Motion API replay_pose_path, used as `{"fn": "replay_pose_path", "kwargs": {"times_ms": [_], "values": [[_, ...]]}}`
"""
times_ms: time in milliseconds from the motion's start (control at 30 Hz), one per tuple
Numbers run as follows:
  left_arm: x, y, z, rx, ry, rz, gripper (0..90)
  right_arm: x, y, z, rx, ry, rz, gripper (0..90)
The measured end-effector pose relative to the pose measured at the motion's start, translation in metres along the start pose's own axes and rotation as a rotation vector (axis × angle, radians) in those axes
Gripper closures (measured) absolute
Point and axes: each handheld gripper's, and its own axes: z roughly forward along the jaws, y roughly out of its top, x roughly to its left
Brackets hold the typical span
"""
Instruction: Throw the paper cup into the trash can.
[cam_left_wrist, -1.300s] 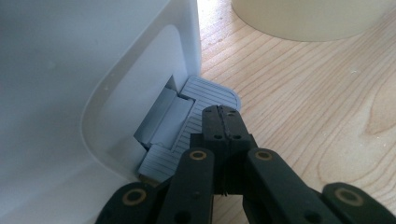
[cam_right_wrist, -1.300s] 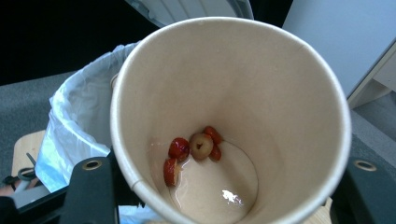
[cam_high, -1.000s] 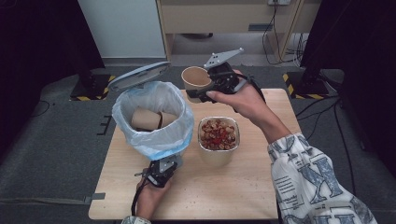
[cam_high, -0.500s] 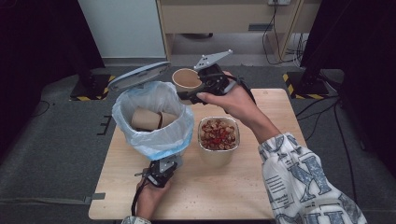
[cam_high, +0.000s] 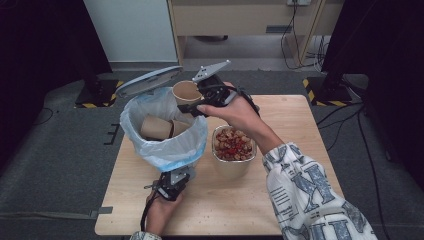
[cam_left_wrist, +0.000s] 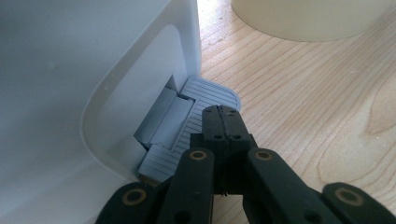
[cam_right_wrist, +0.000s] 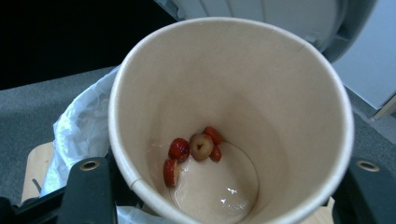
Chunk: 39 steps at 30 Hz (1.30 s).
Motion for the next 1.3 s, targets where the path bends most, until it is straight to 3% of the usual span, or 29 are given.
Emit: {"fn": "replay_pose_path", "kwargs": {"times_ms": [300, 1300], "values": [[0.0, 0.0, 0.0, -0.001, 0.0, -0.002, 90.0, 0.004, -0.001, 0.012, 0.008, 0.019, 0.001, 33.4], [0.001, 0.0, 0.0, 0.0, -0.004, -0.005, 90.0, 0.006, -0.003, 0.028, 0.025, 0.028, 0.017, 32.8]]}}
